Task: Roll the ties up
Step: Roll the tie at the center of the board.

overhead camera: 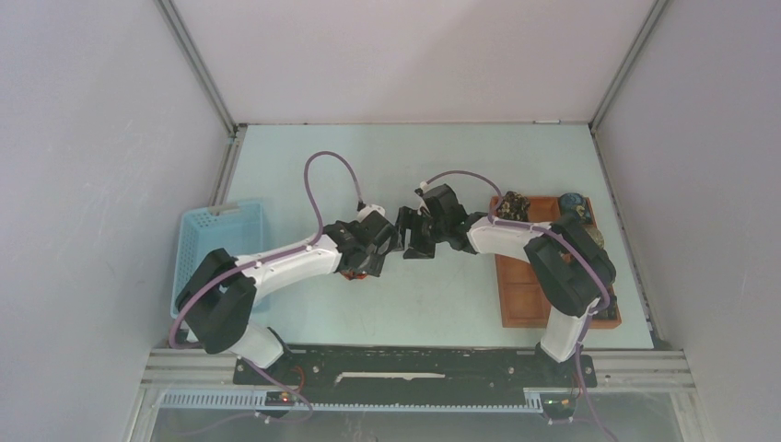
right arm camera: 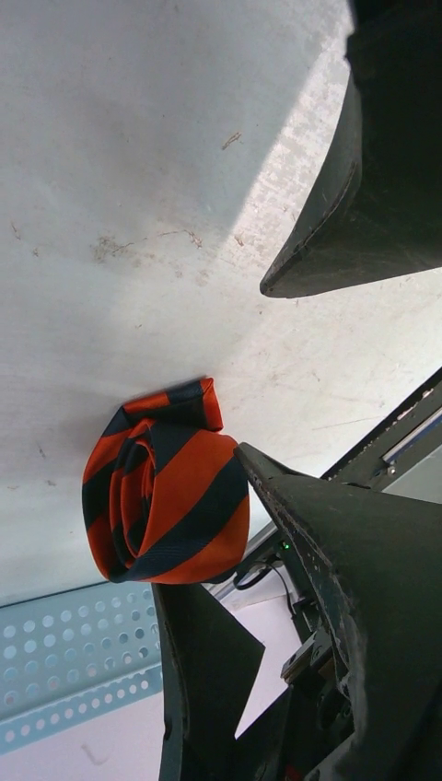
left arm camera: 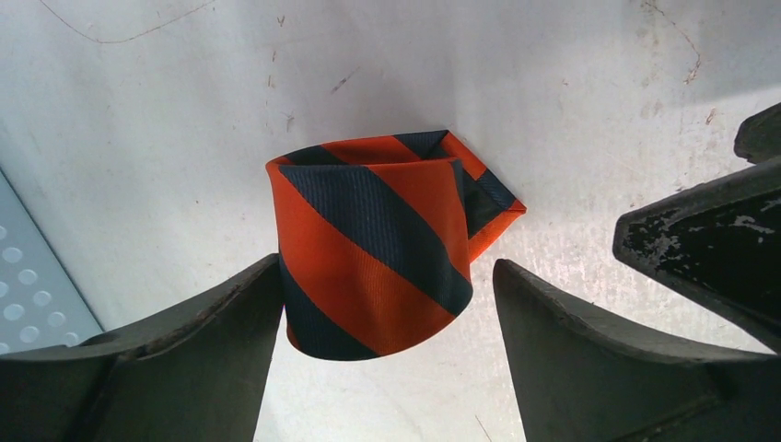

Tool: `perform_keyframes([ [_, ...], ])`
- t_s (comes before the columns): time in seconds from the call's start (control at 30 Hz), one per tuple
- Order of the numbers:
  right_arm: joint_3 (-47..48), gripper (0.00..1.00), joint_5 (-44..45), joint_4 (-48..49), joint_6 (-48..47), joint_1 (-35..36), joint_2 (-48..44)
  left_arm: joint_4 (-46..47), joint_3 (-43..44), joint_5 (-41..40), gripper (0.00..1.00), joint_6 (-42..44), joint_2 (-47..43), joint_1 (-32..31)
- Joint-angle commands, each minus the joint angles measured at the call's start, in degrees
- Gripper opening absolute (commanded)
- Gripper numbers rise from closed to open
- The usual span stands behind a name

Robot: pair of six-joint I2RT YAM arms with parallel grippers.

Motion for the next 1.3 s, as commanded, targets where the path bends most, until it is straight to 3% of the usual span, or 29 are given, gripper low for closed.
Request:
perform_keyframes([
  [0.0, 0.0, 0.73, -1.1, 3.3, 0.0, -0.1, -3.1, 0.3, 2.3, -0.7, 0.88, -1.3, -2.6, -0.3],
  [0.27, 0.0, 0.65, -2.9, 8.3, 1.3, -0.2, -4.2, 0.0, 2.7, 0.8, 0.84, -1.3, -3.7, -0.2],
  [0.5, 0.7, 0.46, -9.9, 18.8, 6.3, 0.3, -2.3, -0.1, 2.3, 1.6, 0.86, -1.4, -5.5, -0.2],
  [0.77, 4.6, 0.23, -13.7, 23.5, 9.4, 2.1, 1.2, 2.2, -0.8, 2.9, 0.78, -1.7, -8.5, -0.2],
  [1.27, 5.1, 0.18, -14.2, 23.1, 9.7, 2.2, 3.1, 9.6, -6.9, 8.1, 0.62, -1.1, -9.9, 2.0],
])
